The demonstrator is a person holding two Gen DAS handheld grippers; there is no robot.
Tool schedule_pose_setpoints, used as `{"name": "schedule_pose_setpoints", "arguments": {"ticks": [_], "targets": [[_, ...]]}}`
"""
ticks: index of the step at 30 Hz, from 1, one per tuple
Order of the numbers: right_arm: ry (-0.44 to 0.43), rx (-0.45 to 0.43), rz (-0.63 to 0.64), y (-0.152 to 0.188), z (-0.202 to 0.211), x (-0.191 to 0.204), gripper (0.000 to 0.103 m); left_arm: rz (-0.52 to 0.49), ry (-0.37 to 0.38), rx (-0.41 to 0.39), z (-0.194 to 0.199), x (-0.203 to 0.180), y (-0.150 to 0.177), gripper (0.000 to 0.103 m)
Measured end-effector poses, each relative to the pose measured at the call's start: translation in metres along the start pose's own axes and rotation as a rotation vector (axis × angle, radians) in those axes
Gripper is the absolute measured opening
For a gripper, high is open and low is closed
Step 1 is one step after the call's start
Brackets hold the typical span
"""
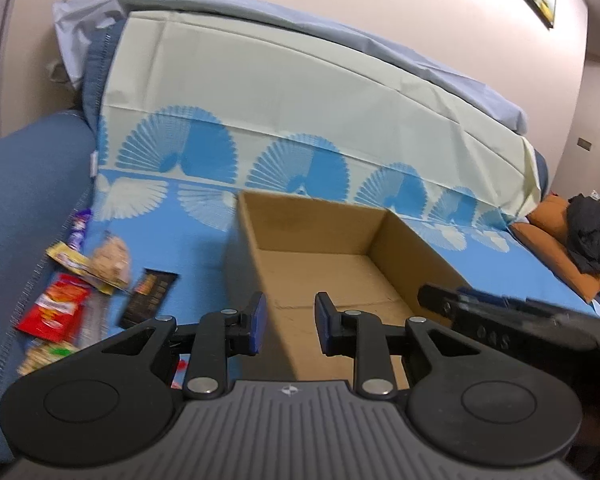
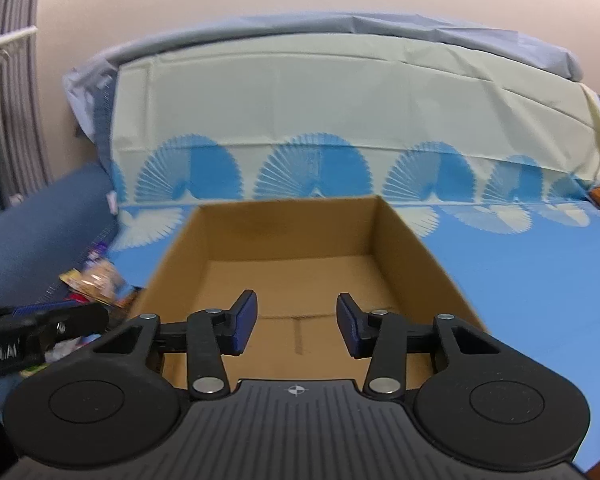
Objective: Organize snacks
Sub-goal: 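Swing both tools from the cardboard box toward the snack pile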
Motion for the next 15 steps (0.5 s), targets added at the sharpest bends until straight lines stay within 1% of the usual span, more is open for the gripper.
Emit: {"name": "schedule_pose_setpoints", "arguments": {"ticks": [1,2,4,6,8,11,13,14,15], "targets": [[-0.019,0.002,-0.010,0.000,0.002,0.006,0.045,-0.013,-0.010,0.005,0.005,0.007,-0.005,0.029],[-0.049,0.011,-0.037,-0.002,0.004,0.011,0.045,-0.049,-0.031,0.006,0.010,0.015,-0.011,0.029],[-0.096,0.013,-0.040,-0.003,0.008,0.026,0.045,-0.103,-0.062,0.028,0.017,0.033,-0.017,0.029],[-0.145,0.010,-0.034,-0.006,0.014,0.042,0.045,-0.129,-0.091,0.064,0.023,0.055,-0.017,0.030],[-0.176,-0.037,0.009,-0.005,0.019,0.060,0.045,-0.144,-0.111,0.079,0.031,0.080,-0.008,0.030],[-0.241,-0.055,0.061,-0.004,0.028,0.088,0.045,-0.116,-0.143,0.083,0.039,0.117,0.019,0.030],[-0.282,-0.066,0.101,-0.003,0.034,0.108,0.045,-0.058,-0.172,0.089,0.042,0.140,0.042,0.030],[-0.299,-0.055,0.113,-0.003,0.035,0.115,0.045,-0.063,-0.202,0.097,0.049,0.146,0.040,0.030],[-0.319,-0.057,0.127,-0.002,0.036,0.126,0.045,-0.059,-0.220,0.084,0.054,0.151,0.040,0.033]]}}
Point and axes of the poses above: each gripper's, at about its wrist camera, not at the fingertips, and z roughly against the way its jaws point, x to its left, y to its underside, the point moved 5 cm from there along -z, roughly the way its jaws point, and after that the axes turned 11 degrees about y, right-handed, at the moved point
